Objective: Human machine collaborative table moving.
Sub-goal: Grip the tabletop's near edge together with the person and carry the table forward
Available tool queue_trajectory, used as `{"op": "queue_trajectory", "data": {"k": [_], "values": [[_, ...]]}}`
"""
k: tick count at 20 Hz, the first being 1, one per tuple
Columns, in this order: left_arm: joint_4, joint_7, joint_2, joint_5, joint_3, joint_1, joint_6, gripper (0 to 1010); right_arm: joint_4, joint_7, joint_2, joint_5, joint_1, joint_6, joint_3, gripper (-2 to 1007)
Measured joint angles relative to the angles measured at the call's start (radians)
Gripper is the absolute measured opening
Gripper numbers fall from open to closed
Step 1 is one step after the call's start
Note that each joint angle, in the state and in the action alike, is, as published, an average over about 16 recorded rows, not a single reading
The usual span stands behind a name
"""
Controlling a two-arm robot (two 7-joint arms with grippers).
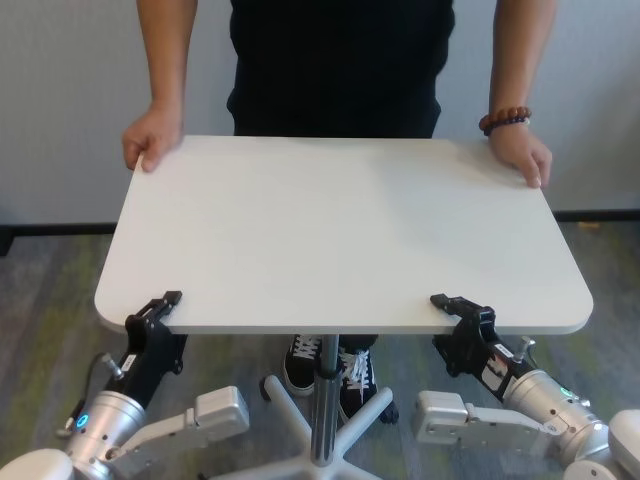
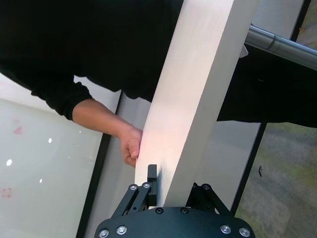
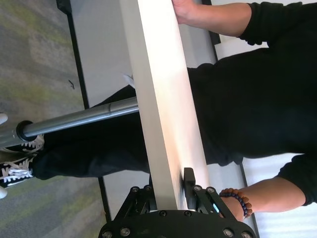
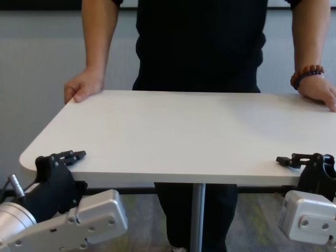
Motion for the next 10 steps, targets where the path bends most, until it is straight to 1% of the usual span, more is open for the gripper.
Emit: {"op": "queue_trajectory", "data": {"k": [10], "values": [[0.087,0.03,-0.037,0.018,0.031,-0.049,0.012,272,0.084,-0.023,-0.017,0.004,0.043,-0.019,-0.016,293]]}}
